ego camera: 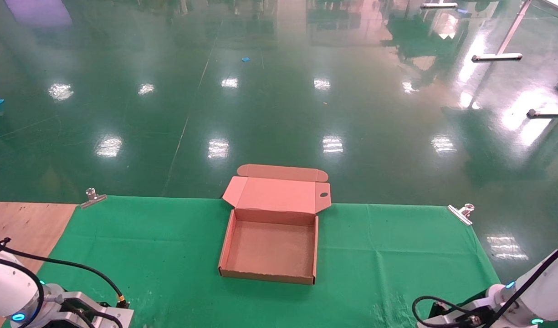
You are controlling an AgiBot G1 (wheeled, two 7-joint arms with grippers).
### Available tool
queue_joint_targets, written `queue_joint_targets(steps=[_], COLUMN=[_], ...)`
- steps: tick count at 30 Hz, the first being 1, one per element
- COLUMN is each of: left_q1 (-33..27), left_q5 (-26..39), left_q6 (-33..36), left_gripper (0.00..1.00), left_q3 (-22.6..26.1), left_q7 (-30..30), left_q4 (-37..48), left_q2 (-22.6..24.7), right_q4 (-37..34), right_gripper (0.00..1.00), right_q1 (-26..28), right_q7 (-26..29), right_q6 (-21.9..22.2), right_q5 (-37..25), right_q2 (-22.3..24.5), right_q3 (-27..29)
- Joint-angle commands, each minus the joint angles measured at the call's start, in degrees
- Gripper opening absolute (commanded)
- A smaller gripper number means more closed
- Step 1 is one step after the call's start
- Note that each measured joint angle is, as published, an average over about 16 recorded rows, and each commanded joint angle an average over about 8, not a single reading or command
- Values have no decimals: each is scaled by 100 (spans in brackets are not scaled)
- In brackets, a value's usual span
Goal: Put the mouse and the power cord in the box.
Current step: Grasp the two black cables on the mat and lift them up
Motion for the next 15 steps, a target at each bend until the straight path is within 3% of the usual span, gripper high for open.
queue_joint_targets(steps=[1, 15], left_q1=[-12, -969], left_q5=[-2, -42], left_q6=[21, 846], left_gripper=[0, 0], left_q3=[-1, -29], left_q7=[2, 108], left_q4=[0, -226], left_q2=[9, 86], right_q4=[-9, 186], right_gripper=[0, 0], right_q1=[36, 942], right_q7=[-10, -254], right_q6=[-27, -808], right_q5=[6, 251], right_q2=[18, 306], right_q3=[4, 175])
